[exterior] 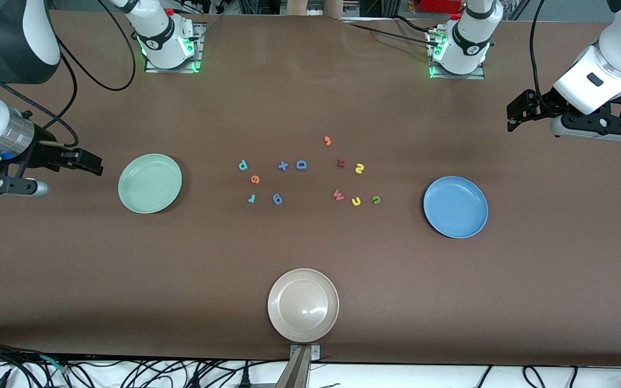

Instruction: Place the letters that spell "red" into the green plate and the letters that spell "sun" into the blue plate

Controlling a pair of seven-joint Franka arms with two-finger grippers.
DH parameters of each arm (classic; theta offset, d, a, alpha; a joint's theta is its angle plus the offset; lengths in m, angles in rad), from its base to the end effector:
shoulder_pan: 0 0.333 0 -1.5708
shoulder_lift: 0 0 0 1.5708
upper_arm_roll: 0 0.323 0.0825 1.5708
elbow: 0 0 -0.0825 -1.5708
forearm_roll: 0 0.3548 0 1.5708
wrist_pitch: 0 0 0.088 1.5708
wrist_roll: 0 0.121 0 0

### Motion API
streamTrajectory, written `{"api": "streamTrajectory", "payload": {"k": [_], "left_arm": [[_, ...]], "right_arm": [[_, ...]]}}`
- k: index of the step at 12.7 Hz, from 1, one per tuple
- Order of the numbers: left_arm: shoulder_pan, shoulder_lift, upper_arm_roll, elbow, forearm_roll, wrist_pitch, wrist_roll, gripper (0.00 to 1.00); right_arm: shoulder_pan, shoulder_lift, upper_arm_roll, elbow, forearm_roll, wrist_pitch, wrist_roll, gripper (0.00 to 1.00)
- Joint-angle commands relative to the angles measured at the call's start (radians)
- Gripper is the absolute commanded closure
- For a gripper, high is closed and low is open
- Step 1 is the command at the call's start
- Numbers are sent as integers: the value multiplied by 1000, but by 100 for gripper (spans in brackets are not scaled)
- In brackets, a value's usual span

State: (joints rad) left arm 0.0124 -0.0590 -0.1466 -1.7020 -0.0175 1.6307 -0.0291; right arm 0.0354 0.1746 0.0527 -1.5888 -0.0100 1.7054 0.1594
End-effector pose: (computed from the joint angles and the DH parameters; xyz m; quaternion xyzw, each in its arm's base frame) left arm 0.5047 -0.0723 0.5946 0.9986 -0.0518 -0.0068 0.0039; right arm 0.5802 0.0479 0.5240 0.9990 -0.0351 -0.0286 0.0039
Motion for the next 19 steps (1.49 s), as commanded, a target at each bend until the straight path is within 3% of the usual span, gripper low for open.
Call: {"api": "streamTrajectory", "payload": {"k": [1,7,15,19], "left_arm": [[-5,10,1,28,8,-20,17,0],[-6,10,1,28,8,-20,17,0],[-6,10,1,28,8,-20,17,0],[-5,10,1,28,8,-20,17,0]], "right_arm": [[69,-4,6,1,10,-18,58,0],[204,68,7,1,39,40,171,0],[353,282,7,-5,44,206,474,1],[411,387,7,-5,151,293,644,1]]}}
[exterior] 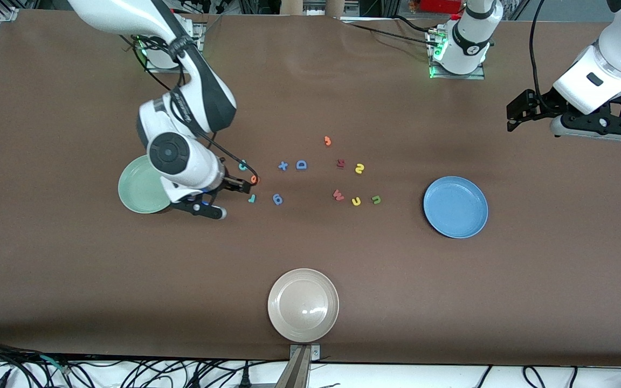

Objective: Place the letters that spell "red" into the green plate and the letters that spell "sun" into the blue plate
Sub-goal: 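Reach the right gripper to the orange letter while the left reaches green letter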

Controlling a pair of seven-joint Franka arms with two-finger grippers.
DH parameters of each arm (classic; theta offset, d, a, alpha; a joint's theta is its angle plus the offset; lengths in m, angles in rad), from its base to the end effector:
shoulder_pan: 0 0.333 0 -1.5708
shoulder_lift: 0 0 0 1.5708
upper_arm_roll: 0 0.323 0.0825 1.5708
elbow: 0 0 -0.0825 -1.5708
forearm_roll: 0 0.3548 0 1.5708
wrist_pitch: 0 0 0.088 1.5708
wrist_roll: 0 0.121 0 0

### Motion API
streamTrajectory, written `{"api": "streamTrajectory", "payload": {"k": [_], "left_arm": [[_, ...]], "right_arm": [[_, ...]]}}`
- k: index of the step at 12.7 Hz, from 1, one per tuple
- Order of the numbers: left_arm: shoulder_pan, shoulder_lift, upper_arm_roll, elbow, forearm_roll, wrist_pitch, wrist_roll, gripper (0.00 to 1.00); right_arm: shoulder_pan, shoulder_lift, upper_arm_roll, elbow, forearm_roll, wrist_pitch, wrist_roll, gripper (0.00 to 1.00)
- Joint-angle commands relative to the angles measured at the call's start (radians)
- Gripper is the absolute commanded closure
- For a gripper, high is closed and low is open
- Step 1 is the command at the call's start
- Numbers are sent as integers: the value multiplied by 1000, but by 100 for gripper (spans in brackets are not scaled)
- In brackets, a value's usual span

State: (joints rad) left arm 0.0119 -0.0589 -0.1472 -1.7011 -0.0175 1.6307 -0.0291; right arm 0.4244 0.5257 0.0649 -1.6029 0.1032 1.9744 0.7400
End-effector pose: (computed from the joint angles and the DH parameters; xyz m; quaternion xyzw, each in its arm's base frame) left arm 0.5047 -0.0729 0.5949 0.9986 -0.0523 -0.0064 0.0039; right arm 0.5697 0.3063 0.3213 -0.9836 0.1511 0.0985 0.0067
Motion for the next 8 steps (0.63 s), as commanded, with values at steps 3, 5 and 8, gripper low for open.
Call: {"api": "streamTrajectory", "payload": {"k": [3,5,8], "left_arm": [[-4,10,3,28,8,-20,17,0],[-4,10,1,26,7,-20,8,0],[-9,11,0,21,4,-20,8,0]], "right_arm": [[48,98,-8,5,41,43,81,1],[51,129,-8,-12,39,46,81,1],[59,161,-8,-43,44,87,82,1]]}}
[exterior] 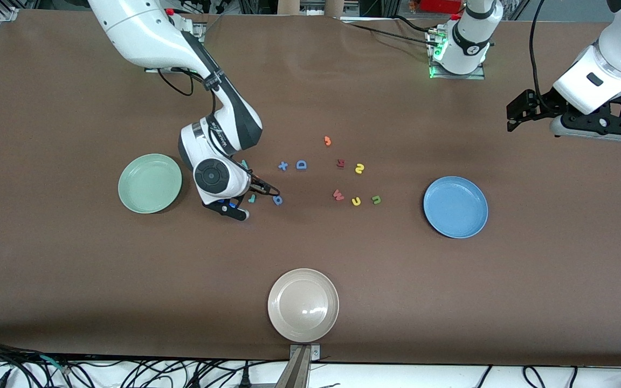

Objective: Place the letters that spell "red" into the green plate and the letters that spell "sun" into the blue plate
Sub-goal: 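Reach the right gripper to the orange letter while the left reaches green letter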

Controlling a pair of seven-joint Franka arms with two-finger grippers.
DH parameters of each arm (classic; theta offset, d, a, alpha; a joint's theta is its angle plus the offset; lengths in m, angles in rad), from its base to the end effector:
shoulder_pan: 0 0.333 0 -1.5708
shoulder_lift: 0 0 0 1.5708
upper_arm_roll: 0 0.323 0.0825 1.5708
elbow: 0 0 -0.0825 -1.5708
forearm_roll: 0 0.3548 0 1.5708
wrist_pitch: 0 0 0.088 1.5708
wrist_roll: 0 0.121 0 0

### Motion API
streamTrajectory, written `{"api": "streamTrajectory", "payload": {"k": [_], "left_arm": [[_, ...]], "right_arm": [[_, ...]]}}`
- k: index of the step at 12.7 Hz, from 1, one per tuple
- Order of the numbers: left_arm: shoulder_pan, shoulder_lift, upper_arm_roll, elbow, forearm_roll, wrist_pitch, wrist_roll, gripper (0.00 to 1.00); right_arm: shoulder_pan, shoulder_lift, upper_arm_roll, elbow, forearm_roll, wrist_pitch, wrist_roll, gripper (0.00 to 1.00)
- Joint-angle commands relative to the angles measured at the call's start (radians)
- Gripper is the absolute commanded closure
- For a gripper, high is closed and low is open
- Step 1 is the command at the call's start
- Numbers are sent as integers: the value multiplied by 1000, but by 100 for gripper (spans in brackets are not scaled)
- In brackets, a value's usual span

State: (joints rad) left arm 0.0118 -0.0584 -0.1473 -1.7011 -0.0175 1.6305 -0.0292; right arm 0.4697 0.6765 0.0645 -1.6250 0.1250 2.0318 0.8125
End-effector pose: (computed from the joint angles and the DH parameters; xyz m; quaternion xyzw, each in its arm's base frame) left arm 0.5048 -0.0730 0.5947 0.9986 -0.0524 -0.0068 0.0039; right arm 0.5479 0.3289 0.2193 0.9726 -0.1759 -0.1499 0.0267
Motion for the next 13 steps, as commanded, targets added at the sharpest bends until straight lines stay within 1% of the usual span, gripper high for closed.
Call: {"api": "streamTrajectory", "payload": {"k": [1,3,4,5,6,7,8,9,11,13], "left_arm": [[-15,31,-6,24,4,-20,8,0],[-22,86,-9,27,-13,9,9,0],[-24,119,-9,32,-56,73,8,0],[-32,159,-12,40,-76,136,9,0],[-61,198,-24,44,-73,179,9,0],[-93,253,-24,53,-71,210,9,0],[-125,323,-24,66,-70,222,18,0],[-150,394,-24,83,-73,223,20,0],[-179,500,-26,113,-73,248,21,0],[-220,547,-26,98,-64,336,26,0]], "right_arm": [[14,21,-6,-19,22,30,10,1],[29,34,-6,-22,22,53,37,1],[41,37,-6,-22,22,65,57,2],[41,41,-6,-22,22,70,63,17],[41,41,-6,-22,22,68,65,23],[41,41,-6,-27,22,68,65,23],[41,41,-6,-29,22,67,65,33],[41,41,-6,-30,22,64,65,40],[41,41,-6,-35,22,62,65,40],[41,41,-6,-48,22,62,65,40]]}}
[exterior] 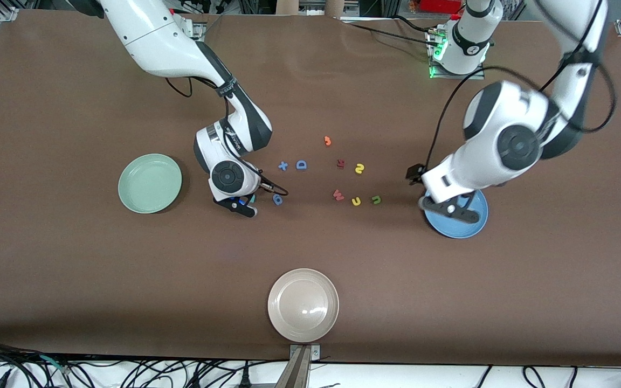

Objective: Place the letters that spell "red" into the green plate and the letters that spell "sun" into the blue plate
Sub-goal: 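Reach the right gripper to the orange letter while the left reaches green letter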

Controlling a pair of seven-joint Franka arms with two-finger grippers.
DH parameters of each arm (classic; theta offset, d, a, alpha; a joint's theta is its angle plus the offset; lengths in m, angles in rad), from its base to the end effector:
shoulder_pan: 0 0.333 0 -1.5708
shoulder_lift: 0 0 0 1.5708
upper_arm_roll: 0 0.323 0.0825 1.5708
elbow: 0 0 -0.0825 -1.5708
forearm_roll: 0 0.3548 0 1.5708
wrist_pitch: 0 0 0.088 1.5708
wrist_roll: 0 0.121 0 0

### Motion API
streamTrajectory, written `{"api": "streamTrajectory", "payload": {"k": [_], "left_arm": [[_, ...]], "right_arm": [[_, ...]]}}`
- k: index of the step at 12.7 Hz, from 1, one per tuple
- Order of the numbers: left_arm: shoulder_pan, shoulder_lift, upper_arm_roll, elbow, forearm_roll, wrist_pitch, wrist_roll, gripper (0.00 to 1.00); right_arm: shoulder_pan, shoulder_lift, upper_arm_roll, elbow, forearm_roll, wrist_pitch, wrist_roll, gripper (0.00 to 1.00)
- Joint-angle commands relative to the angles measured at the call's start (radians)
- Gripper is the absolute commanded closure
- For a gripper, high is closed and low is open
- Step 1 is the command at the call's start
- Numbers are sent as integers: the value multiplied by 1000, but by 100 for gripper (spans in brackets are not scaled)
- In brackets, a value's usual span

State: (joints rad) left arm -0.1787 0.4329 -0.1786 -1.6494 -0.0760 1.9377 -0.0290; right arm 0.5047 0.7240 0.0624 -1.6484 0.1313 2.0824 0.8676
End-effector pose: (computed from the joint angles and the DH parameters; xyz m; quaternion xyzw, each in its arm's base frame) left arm 0.5921 -0.2145 0.3619 0.9849 -0.1413 -0.0817 0.0575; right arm 0.5308 0.3434 0.1831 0.9680 -0.1918 -0.1568 0.0392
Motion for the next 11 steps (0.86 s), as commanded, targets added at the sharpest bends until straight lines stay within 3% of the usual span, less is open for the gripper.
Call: {"api": "streamTrajectory", "payload": {"k": [1,7,11], "left_arm": [[-53,84,4,27,-5,76,24,0],[-125,101,5,-292,-2,597,12,0],[-139,144,5,-306,28,639,24,1]], "right_arm": [[6,-6,-4,-27,16,10,10,40],[5,-6,-4,-42,16,13,10,41],[5,-6,-4,-47,16,18,10,41]]}}
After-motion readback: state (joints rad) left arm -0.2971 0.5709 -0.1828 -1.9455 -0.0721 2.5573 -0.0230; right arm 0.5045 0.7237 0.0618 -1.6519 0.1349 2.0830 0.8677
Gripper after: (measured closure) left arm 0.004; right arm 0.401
